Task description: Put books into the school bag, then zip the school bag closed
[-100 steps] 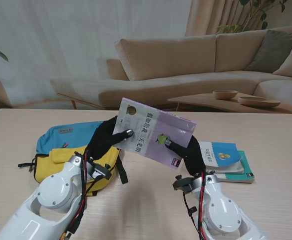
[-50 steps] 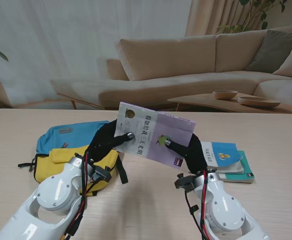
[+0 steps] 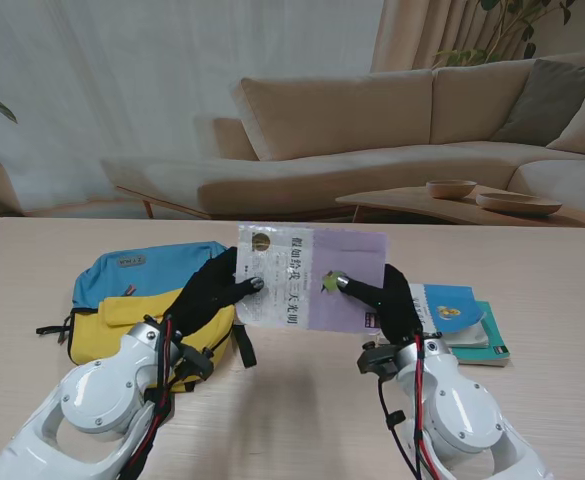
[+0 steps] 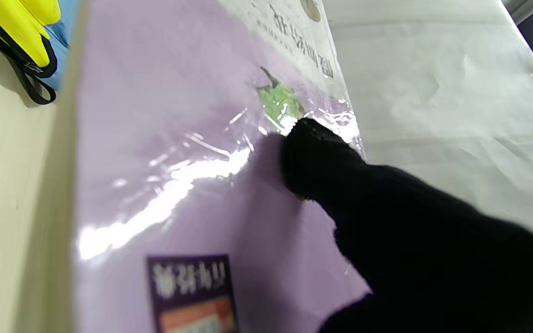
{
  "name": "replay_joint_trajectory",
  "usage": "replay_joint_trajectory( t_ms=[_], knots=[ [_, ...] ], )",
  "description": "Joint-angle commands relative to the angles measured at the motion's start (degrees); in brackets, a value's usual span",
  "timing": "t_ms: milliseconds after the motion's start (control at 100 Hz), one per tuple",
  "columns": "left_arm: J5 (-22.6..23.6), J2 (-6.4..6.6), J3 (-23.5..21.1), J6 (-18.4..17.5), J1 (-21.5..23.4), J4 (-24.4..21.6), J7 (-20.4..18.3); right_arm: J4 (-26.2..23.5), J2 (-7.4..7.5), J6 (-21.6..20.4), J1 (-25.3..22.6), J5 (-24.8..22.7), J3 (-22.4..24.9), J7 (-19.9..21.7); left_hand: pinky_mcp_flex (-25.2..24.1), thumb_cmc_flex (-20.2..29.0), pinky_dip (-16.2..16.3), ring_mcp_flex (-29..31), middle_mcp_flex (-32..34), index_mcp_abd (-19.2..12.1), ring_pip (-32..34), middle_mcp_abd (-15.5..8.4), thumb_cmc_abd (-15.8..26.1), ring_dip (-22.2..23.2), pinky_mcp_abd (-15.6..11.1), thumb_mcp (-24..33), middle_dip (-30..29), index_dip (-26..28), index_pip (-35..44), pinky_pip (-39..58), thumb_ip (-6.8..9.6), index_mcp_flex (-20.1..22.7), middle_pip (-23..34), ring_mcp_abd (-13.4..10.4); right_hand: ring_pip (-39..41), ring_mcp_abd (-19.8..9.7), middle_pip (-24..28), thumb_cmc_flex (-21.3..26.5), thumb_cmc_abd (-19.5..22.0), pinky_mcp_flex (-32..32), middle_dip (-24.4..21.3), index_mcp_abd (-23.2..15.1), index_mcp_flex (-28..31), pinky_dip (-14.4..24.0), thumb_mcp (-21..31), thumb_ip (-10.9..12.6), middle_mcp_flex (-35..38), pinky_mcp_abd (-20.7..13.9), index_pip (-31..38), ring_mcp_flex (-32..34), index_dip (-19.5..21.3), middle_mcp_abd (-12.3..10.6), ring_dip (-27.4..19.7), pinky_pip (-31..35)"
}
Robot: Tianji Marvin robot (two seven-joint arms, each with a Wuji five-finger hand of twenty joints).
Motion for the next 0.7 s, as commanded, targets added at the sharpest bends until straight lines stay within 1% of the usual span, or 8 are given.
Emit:
replay_joint_trajectory(
  t_ms=[0, 130, 250, 270, 290, 380, 520, 690],
  knots=[
    [0.99, 0.31, -0.77, 0.25, 1.33, -1.0, -1.05, -0.73, -0.55, 0.28, -0.2, -0.3, 0.1, 0.52, -3.5, -3.84, -3.35, -2.95, -3.38, -3.18, -3.82, -1.94, 1.32, -2.0, -1.96, 1.46, -2.29, -2.99, -2.32, -5.71, 1.95, -3.53, -2.57, -2.71, 4.04, 0.72, 2.85, 8.5, 9.08, 1.86, 1.84, -8.75, 3.51, 1.33, 2.14, 6.37, -0.26, -0.69, 9.71, 5.11, 6.28, 1.68, 1.49, 5.14],
    [4.61, 0.75, -2.63, 0.14, 3.29, -1.87, -1.22, -1.2, -0.91, 2.16, 0.15, 0.42, 0.54, -0.68, -7.55, -7.23, -6.47, -7.23, -6.91, -4.12, -9.52, -2.81, 0.12, -3.93, -3.95, 0.47, -4.15, -6.52, -5.09, -16.59, 1.44, -6.12, -5.38, -4.54, 4.17, 0.64, 3.26, 9.13, 10.01, 2.27, 2.15, -8.4, 2.63, 1.32, 1.3, 6.2, -0.5, -0.43, 10.51, 5.4, 6.85, 1.75, 1.48, 5.37],
    [8.22, 1.23, -4.92, -0.29, 5.23, -2.79, -1.81, -1.02, -1.24, 3.14, 0.83, 0.55, 0.79, -1.85, -8.79, -7.78, -6.3, -8.57, -7.67, -4.36, -11.71, -2.99, -0.07, -4.22, -5.22, -0.55, -4.3, -7.49, -5.68, -21.28, 1.26, -6.44, -6.05, -5.2, 4.17, 0.66, 3.3, 9.23, 9.94, 2.41, 2.18, -8.33, 2.59, 1.3, 1.35, 6.18, -0.41, -0.41, 10.78, 5.55, 6.86, 1.8, 1.46, 5.47],
    [8.86, 1.31, -5.35, -0.27, 5.58, -2.99, -1.91, -1.03, -1.31, 3.33, 0.91, 0.67, 0.86, -2.07, -8.54, -7.89, -4.86, -8.56, -7.66, -4.37, -12.46, -2.98, -0.09, -3.87, -5.32, -0.56, -4.21, -7.89, -5.74, -22.87, 1.23, -6.25, -6.18, -5.22, 4.16, 0.7, 3.3, 9.24, 9.91, 2.41, 2.18, -8.31, 2.58, 1.3, 1.36, 6.17, -0.41, -0.41, 10.81, 5.55, 6.85, 1.81, 1.45, 5.47],
    [9.41, 1.4, -5.78, -0.25, 5.91, -3.2, -2.08, -1.02, -1.38, 3.46, 0.98, 0.79, 0.92, -2.3, -8.62, -7.86, -4.54, -8.71, -7.68, -4.39, -12.73, -2.82, -0.16, -3.82, -5.37, -0.58, -4.21, -7.98, -5.71, -23.41, 1.22, -6.04, -6.24, -5.21, 4.14, 0.79, 3.29, 9.27, 9.91, 2.38, 2.19, -8.25, 2.55, 1.29, 1.43, 6.16, -0.41, -0.35, 10.86, 5.55, 6.83, 1.91, 1.44, 5.46],
    [11.99, 1.94, -8.05, -0.35, 7.54, -4.21, -3.57, -0.81, -1.53, 3.91, 1.29, 0.87, 1.25, -2.85, -8.78, -7.66, -4.9, -8.89, -7.61, -4.53, -13.98, -2.88, 0.14, -4.42, -5.82, -1.47, -4.74, -8.31, -6.06, -26.23, 1.16, -5.25, -7.08, -5.47, 4.13, 0.83, 3.31, 9.23, 9.88, 2.36, 2.21, -8.25, 2.58, 1.27, 1.48, 6.11, -0.39, -0.27, 11.0, 5.56, 6.8, 1.91, 1.43, 5.45],
    [17.68, 3.27, -12.21, -0.94, 10.01, -5.89, -8.0, -0.54, -1.66, 4.53, 1.37, 1.64, 2.06, -3.04, -8.76, -6.79, -5.32, -9.17, -7.62, -5.54, -15.89, -3.52, 0.53, -5.35, -6.62, -2.52, -5.47, -9.09, -7.57, -30.41, 1.29, -3.81, -8.32, -6.04, 3.97, 1.05, 3.24, 9.25, 9.76, 2.05, 2.19, -8.16, 2.47, 1.19, 1.64, 6.15, -0.47, -0.25, 11.12, 5.29, 6.74, 1.95, 1.39, 5.3],
    [26.84, 5.3, -17.41, -1.8, 12.59, -7.72, -15.64, -0.36, -1.69, 4.78, 1.25, 2.74, 2.81, -2.86, -8.89, -6.07, -5.24, -9.77, -8.51, -6.74, -17.0, -4.98, 1.66, -5.63, -7.93, -3.51, -5.21, -8.67, -8.06, -32.79, 1.58, -5.19, -8.5, -7.62, 4.03, 1.14, 3.2, 9.29, 9.66, 1.98, 2.19, -8.04, 2.53, 1.18, 1.77, 6.15, -0.5, -0.03, 11.18, 5.25, 6.64, 2.07, 1.44, 5.24]
  ],
)
